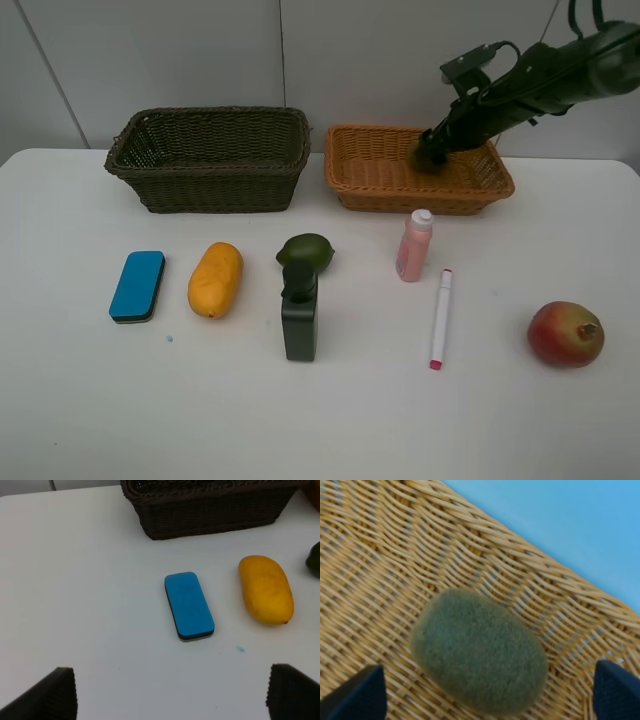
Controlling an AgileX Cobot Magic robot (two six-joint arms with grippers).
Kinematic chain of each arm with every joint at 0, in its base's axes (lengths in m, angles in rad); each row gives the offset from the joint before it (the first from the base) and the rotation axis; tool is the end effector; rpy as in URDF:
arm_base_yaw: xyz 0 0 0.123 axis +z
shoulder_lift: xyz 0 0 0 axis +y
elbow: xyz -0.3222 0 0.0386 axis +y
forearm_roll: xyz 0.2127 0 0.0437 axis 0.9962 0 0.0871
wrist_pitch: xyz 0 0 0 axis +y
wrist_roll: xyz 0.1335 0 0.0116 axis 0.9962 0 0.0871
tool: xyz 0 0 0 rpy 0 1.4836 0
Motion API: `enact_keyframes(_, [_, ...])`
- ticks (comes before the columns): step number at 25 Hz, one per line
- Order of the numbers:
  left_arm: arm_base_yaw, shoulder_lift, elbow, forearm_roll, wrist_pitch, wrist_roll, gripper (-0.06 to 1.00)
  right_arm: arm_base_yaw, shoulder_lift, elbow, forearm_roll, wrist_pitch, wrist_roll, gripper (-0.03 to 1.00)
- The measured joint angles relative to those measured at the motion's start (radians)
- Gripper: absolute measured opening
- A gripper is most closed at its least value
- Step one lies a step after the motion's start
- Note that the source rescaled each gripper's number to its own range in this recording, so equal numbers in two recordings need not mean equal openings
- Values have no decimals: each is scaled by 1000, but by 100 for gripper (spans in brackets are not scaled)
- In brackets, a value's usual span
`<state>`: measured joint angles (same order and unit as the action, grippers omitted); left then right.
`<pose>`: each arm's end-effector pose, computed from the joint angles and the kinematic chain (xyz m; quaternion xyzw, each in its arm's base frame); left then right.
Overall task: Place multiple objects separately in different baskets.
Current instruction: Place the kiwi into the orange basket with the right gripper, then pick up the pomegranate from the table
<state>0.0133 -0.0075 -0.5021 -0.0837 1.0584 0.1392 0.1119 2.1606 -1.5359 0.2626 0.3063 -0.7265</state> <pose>-0.0383 -0.0103 0.2417 0.0552 0.8476 -0.0016 0.5278 0.4948 0.0662 0.1814 -0.2834 0.8882 -0.0292 0.3606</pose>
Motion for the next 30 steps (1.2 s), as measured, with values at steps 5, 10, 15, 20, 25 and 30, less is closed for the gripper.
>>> enact_keyframes(5, [0, 0, 0, 0, 0, 0, 100, 0, -71, 0, 1, 66, 0, 100])
enact_keyframes(10, [0, 0, 0, 0, 0, 0, 100, 0, -153, 0, 1, 184, 33, 100])
enact_keyframes(15, [0, 0, 0, 0, 0, 0, 100, 0, -246, -1, -33, 288, 92, 100])
enact_keyframes(20, [0, 0, 0, 0, 0, 0, 100, 0, -323, -4, -124, 402, 153, 100])
enact_keyframes(25, [0, 0, 0, 0, 0, 0, 100, 0, -367, -5, -247, 539, 202, 100])
enact_keyframes(30, [0, 0, 0, 0, 0, 0, 100, -8, -415, 55, -321, 606, 206, 100])
